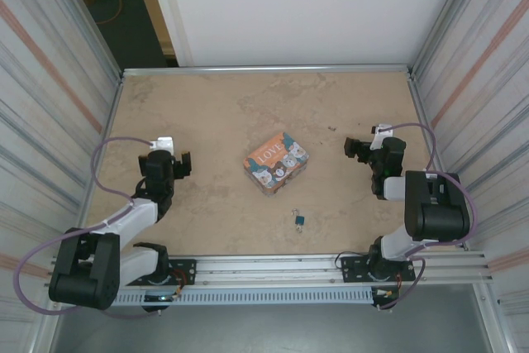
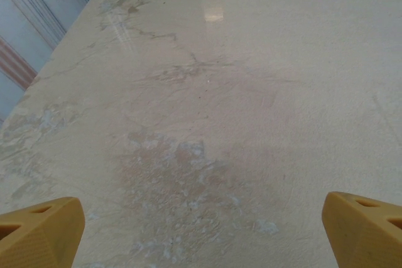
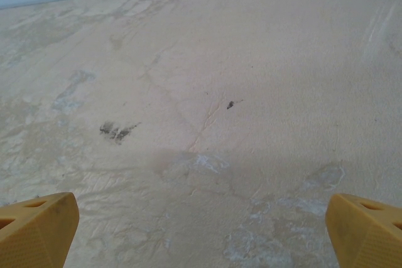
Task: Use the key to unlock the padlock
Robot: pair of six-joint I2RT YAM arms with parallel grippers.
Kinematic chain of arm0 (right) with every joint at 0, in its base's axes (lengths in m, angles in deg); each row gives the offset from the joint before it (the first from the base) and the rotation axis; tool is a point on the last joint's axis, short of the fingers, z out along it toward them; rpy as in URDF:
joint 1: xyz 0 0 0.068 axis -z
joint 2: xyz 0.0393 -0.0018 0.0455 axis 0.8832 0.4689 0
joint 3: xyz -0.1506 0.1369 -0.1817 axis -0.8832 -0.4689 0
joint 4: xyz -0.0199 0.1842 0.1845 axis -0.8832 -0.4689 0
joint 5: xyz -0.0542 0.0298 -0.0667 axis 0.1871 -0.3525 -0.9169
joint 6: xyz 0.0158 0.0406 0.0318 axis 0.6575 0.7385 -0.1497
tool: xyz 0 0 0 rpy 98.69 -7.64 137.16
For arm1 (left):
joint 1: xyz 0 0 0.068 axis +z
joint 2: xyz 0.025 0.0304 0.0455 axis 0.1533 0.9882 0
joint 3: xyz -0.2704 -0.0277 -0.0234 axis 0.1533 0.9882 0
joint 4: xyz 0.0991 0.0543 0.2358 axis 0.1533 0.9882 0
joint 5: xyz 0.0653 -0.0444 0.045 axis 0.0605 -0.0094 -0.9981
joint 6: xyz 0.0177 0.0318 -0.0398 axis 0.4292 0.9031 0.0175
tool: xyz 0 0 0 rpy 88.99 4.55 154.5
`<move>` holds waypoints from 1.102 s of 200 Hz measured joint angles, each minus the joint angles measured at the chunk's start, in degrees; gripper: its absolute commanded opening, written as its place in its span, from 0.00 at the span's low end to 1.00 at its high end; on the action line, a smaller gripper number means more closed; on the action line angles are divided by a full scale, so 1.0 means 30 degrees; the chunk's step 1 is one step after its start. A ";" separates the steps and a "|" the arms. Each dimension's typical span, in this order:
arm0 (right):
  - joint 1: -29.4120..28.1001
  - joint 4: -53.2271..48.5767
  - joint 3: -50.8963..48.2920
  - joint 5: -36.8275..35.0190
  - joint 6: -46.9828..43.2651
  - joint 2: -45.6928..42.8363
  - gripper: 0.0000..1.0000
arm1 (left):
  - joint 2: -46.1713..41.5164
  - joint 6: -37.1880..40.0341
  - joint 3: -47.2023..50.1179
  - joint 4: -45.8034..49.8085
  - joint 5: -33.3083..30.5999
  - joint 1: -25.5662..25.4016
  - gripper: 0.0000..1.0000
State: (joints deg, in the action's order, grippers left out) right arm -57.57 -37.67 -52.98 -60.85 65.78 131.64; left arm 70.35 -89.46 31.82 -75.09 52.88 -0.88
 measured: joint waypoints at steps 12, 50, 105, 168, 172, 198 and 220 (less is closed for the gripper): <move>0.0000 0.0000 0.0000 -0.0007 0.0000 0.0000 0.99 | 0.0022 -0.0058 0.0000 -0.0291 0.0226 0.0000 0.98; -0.0036 0.0000 0.0000 -0.0138 0.0000 0.0000 0.99 | 0.1042 0.0029 0.0015 -0.2419 0.1239 0.0000 0.98; -0.0248 0.0000 0.0000 -0.0444 -0.0007 0.0000 0.99 | 0.2994 0.1457 0.0087 -0.5391 0.2550 0.0131 0.99; -0.0248 0.0000 0.0000 -0.0503 -0.0007 0.0000 0.99 | 0.7082 0.1880 0.0962 -1.0593 0.4575 0.1559 0.99; -0.0248 -0.0007 0.0000 -0.0503 -0.0007 0.0000 0.99 | 0.7162 0.1887 0.0969 -1.0601 0.4670 0.1559 0.99; -0.0248 -0.0007 0.0000 -0.0495 -0.0007 0.0000 0.99 | 0.7155 0.1887 0.0262 -0.9741 0.5034 0.1639 0.99; -0.0248 -0.0007 0.0000 -0.0503 -0.0007 0.0000 0.99 | 0.7169 0.1632 -0.1107 -0.8728 0.6054 0.2579 0.99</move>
State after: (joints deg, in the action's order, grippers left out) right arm -58.31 -37.69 -52.98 -62.36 65.76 131.64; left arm 91.86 -84.56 28.50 -101.27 71.04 6.86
